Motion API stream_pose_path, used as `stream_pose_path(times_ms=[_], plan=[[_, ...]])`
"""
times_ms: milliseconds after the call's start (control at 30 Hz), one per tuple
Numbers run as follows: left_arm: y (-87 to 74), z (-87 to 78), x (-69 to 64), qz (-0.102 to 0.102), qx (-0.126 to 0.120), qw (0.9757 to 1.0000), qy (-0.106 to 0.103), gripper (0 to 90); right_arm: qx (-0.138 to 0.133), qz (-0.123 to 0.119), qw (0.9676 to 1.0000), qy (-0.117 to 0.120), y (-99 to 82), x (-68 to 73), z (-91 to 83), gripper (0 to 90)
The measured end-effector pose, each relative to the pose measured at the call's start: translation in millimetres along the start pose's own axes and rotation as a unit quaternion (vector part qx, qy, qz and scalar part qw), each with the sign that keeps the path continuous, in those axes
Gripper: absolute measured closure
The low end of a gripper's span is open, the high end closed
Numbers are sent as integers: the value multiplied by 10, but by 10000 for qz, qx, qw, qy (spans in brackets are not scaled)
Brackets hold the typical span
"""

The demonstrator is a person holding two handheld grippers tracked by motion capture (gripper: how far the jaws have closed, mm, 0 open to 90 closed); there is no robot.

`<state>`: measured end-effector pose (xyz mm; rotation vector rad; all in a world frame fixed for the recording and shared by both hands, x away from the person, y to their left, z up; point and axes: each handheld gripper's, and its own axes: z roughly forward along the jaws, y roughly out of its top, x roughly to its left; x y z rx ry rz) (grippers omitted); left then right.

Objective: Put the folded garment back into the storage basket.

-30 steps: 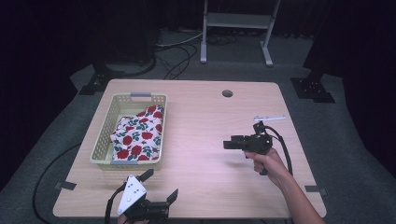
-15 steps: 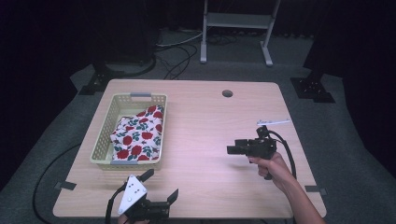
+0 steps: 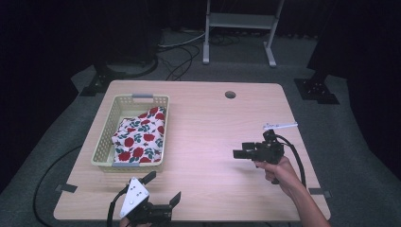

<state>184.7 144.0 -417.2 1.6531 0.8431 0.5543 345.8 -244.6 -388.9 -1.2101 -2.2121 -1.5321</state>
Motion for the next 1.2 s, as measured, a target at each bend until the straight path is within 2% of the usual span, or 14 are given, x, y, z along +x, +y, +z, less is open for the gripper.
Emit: stream_pose_path(times_ms=[133,300,400,467,567,633,700,1033,1133,1200], plan=[[-1,0,5,-26,6,10000,9,0,-254,266,9993,113,-71,-51,-34,100],[-2,0,3,-30,-2,10000,4,0,-273,255,9993,97,-130,-57,-49,100],[-3,2,2,-26,12,10000,3,0,-302,361,9988,96,-208,-84,-76,100],[-3,2,3,-30,5,10000,6,0,-274,280,9992,32,-226,-71,-78,100],[-4,1,2,-28,10,10000,9,0,-295,302,9991,48,-273,-76,-83,100],[-3,0,2,-21,9,10000,3,0,-291,296,9991,-37,-315,-83,-92,100],[-4,-3,5,-24,12,10000,14,0,-172,177,9995,-197,-350,-63,-99,100],[-3,6,-3,-24,13,10000,-2,0,-445,212,9985,-217,-539,-51,-252,101],[-3,7,-4,-23,18,10000,-6,0,-498,159,9983,-249,-605,-7,-305,100],[0,-1,-2,3,9,10000,7,0,-756,167,9969,-110,-686,62,-372,100]])
